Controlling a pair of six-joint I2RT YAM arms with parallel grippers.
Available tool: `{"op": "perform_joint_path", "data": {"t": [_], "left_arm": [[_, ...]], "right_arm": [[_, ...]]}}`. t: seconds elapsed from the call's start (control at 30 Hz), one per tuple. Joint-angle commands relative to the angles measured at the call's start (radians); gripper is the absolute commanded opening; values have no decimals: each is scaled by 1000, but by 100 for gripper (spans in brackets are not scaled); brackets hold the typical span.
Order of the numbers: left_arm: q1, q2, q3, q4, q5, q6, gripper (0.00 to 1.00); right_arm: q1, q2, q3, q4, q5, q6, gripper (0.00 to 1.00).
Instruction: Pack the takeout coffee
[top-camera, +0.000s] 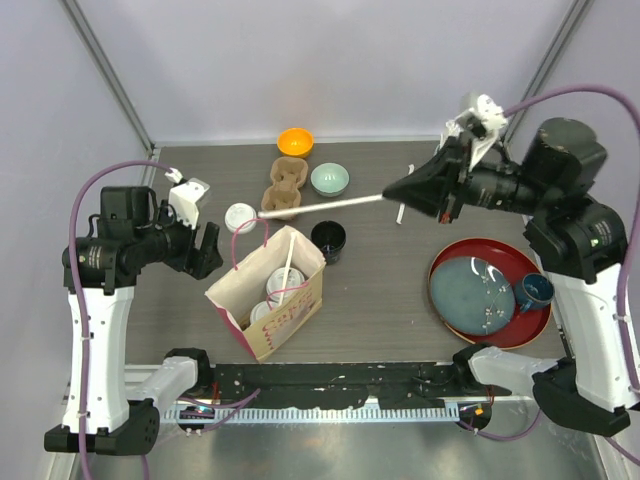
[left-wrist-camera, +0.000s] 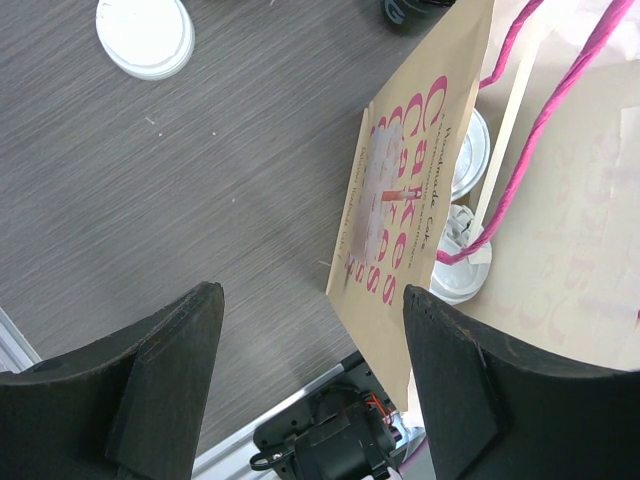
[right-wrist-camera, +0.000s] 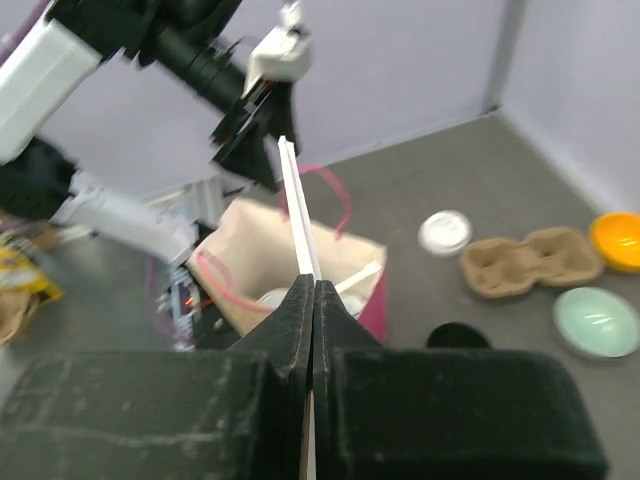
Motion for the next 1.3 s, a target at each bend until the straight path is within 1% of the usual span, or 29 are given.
{"op": "perform_joint_path", "data": {"t": [0.0,0.03,0.07,0.17,0.2,0.27,0.3,0.37,0.4,0.43,0.5,0.63,0.67,0.7,0.73,0.77,0.8,0.83,0.93,0.97,1.03,1.07,1.1,1.13,1.17,1.2,1.23,1.27], "left_arm": [[5,-15,23,3,-6,-16,76],[5,-14,23,1,-6,-18,76],[5,-14,23,1,-9,-18,76],[5,-15,20,1,-9,-18,76],[5,-15,18,1,-11,-18,76],[7,-15,15,1,-14,-18,76],[7,-17,15,1,-15,-16,76],[7,-18,12,1,-15,-16,76],[7,-20,11,3,-17,-16,76],[7,-23,11,3,-20,-16,76],[7,-24,8,1,-21,-13,76],[7,-26,2,3,-27,-10,76],[7,-24,2,3,-28,-10,76],[7,-24,2,5,-26,-9,76],[5,-23,2,5,-27,-10,76],[7,-21,0,6,-28,-12,76],[7,-21,0,9,-28,-12,76],[7,-20,-1,12,-26,-15,76],[7,-17,-8,20,-27,-21,76],[7,-17,-8,23,-34,-27,76],[7,-17,-14,35,-43,-36,76],[7,-17,-18,43,-64,-50,76],[7,-18,-29,55,-80,-61,76],[7,-20,-37,90,-104,-73,76],[8,-18,-46,112,-153,-97,76],[8,-20,-69,138,-182,-110,76],[8,-15,-81,185,-205,-119,77],[8,-12,-95,213,-227,-131,77]], "right_arm": [[86,35,-47,-152,-135,-66,1],[100,47,-37,-222,-118,-99,1],[144,78,-28,-258,-100,-122,1],[232,142,18,-374,52,-185,1],[296,193,57,-397,121,-211,1],[344,257,116,-456,179,-225,1],[379,326,186,-471,219,-226,1],[404,389,264,-523,242,-238,1],[412,424,335,-538,253,-243,1],[427,478,366,-571,278,-251,1],[441,529,429,-600,293,-261,1],[478,587,437,-623,336,-272,1],[491,599,440,-621,374,-271,6],[496,603,447,-618,390,-269,26],[496,606,455,-606,393,-268,37],[498,609,467,-597,394,-255,70],[496,603,489,-580,400,-239,83],[498,597,495,-531,410,-223,87],[498,546,486,-389,521,-145,88],[498,517,467,-325,576,-119,88],[498,477,412,-269,643,-107,88],[495,434,386,-226,734,-99,88],[492,414,359,-206,784,-96,89],[484,393,286,-189,848,-96,89],[466,342,239,-154,958,-94,90],[446,319,190,-134,997,-84,90],[420,289,85,-112,1023,-76,90],[388,259,28,-62,1031,-65,91]]}}
